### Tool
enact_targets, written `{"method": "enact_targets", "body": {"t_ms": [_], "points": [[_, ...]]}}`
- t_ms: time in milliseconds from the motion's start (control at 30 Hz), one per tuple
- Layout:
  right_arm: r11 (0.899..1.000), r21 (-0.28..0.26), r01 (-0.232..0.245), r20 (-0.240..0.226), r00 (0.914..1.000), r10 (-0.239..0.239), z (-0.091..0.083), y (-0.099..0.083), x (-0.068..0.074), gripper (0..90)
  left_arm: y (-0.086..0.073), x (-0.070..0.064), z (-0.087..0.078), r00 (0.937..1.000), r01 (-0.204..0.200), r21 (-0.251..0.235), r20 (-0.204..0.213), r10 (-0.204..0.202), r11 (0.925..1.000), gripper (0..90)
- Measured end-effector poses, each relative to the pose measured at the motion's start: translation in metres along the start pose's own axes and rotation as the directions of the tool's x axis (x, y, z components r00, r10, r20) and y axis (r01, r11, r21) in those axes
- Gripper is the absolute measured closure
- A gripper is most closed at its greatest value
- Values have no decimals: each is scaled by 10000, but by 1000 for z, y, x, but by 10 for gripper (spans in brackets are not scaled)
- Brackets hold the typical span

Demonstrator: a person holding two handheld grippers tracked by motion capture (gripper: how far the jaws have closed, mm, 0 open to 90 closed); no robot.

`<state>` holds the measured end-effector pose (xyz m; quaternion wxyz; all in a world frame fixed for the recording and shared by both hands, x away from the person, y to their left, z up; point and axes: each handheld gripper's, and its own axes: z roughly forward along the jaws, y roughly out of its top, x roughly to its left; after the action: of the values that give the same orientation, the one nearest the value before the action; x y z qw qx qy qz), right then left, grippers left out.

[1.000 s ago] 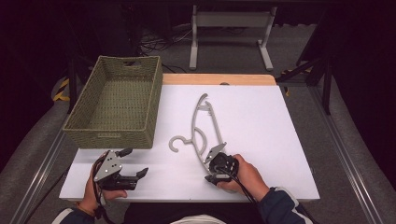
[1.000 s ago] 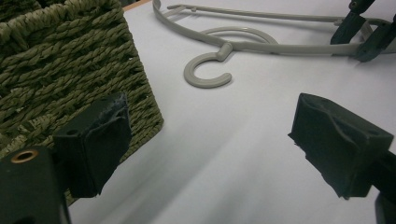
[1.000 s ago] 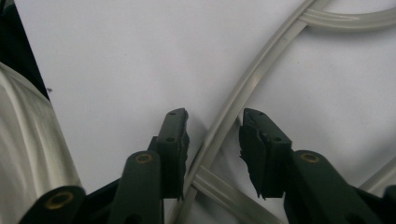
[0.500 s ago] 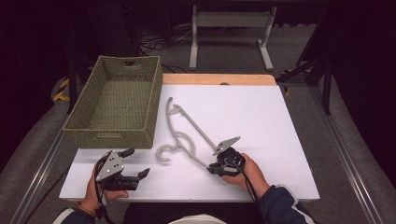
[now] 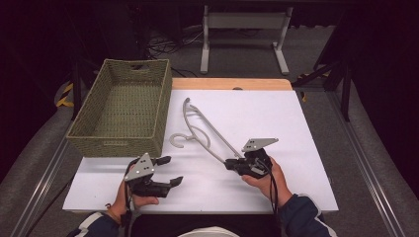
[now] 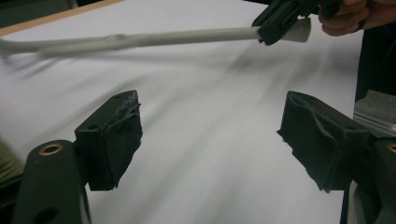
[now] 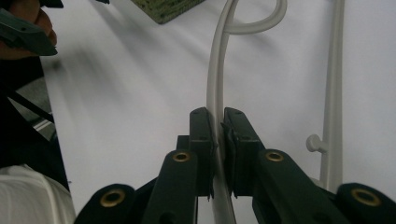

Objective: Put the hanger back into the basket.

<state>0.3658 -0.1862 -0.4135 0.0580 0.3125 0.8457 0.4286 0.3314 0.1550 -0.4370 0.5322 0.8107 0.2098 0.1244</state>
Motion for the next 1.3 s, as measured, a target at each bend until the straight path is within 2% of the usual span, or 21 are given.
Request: {"method": "enact_targets", "body": {"t_ms": [67, 167, 267, 300, 333, 433, 467, 500, 567, 633, 700, 800, 833, 933, 1033, 1100, 1133, 1167, 1233, 1267, 1300], "points": [[9937, 824, 756, 446, 9958, -795, 7, 1, 7, 830, 2, -4, 6, 9998, -156, 48, 149, 155, 9999, 210], [9793, 1653, 1171, 585, 9900, -1283, 16, -2, 12, 829, 1, -6, 6, 9995, -279, 179, 160, 276, 9994, 209], [9660, 2197, 1362, 637, 9861, -1535, 24, -4, 13, 828, -2, -3, 6, 9999, -62, 229, 121, 59, 9997, 207], [9660, 2197, 1362, 637, 9861, -1535, 24, -4, 13, 828, -2, -3, 6, 9999, -62, 229, 121, 59, 9997, 205], [9602, 2400, 1430, 681, 9842, -1636, 26, -4, 14, 828, -2, -3, 6, 9999, -167, 297, 32, 166, 9994, 205], [9531, 2632, 1491, 662, 9829, -1720, 29, -3, 13, 825, -3, -3, 4, 9992, -393, 353, -46, 395, 9986, 201], [9478, 2827, 1473, 611, 9834, -1711, 32, -2, 12, 822, -4, -4, 2, 9992, -384, 342, -89, 387, 9987, 198], [9478, 2827, 1473, 611, 9834, -1711, 32, -2, 12, 822, -4, -4, 2, 9992, -384, 342, -89, 387, 9987, 196], [9356, 3184, 1528, 472, 9832, -1766, 38, -1, 12, 817, -4, -3, 0, 9989, -413, 342, -208, 421, 9986, 196], [9291, 3352, 1559, 413, 9828, -1798, 42, 1, 11, 772, -4, -2, -1, 9986, -458, 319, -267, 466, 9984, 192], [9093, 3799, 1696, 58, 9826, -1856, 47, 8, 11, 725, -4, -1, -2, 9974, -586, 372, -392, 600, 9976, 187], [8749, 4430, 1958, -35, 9762, -2167, 55, 19, 12, 724, -4, -1, -3, 9972, -556, 379, -470, 574, 9977, 181], [8749, 4430, 1958, -35, 9762, -2167, 55, 19, 12, 724, -4, -1, -3, 9972, -556, 379, -470, 574, 9977, 179], [8566, 4676, 2181, -244, 9719, -2342, 61, 25, 10, 776, -5, 1, -3, 9959, -628, 501, -624, 659, 9968, 177], [8758, 4336, 2123, -86, 9728, -2315, 60, 22, 11, 814, -6, 2, -3, 9962, -558, 524, -636, 591, 9971, 177], [9036, 3852, 1873, -117, 9801, -1982, 57, 18, 7, 828, -6, 2, -3, 9961, -581, 538, -636, 615, 9969, 177], [9250, 3428, 1641, -206, 9857, -1673, 56, 15, 2, 830, -5, 0, -1, 9957, -658, 555, -623, 692, 9963, 178], [9250, 3428, 1641, -206, 9857, -1673, 56, 15, 2, 830, -5, 0, -1, 9957, -658, 555, -623, 692, 9963, 181], [9503, 2918, 1084, -282, 9941, -1048, 56, 13, -3, 829, -4, -1, 1, 9957, -701, 583, -567, 734, 9958, 183], [9573, 2725, 964, -298, 9953, -918, 56, 13, -4, 829, -4, -2, 3, 9955, -753, 610, -538, 786, 9953, 187], [9692, 2358, 713, -388, 9972, -640, 53, 14, -6, 830, -4, -3, 4, 9959, -722, 627, -501, 754, 9954, 190]]}}
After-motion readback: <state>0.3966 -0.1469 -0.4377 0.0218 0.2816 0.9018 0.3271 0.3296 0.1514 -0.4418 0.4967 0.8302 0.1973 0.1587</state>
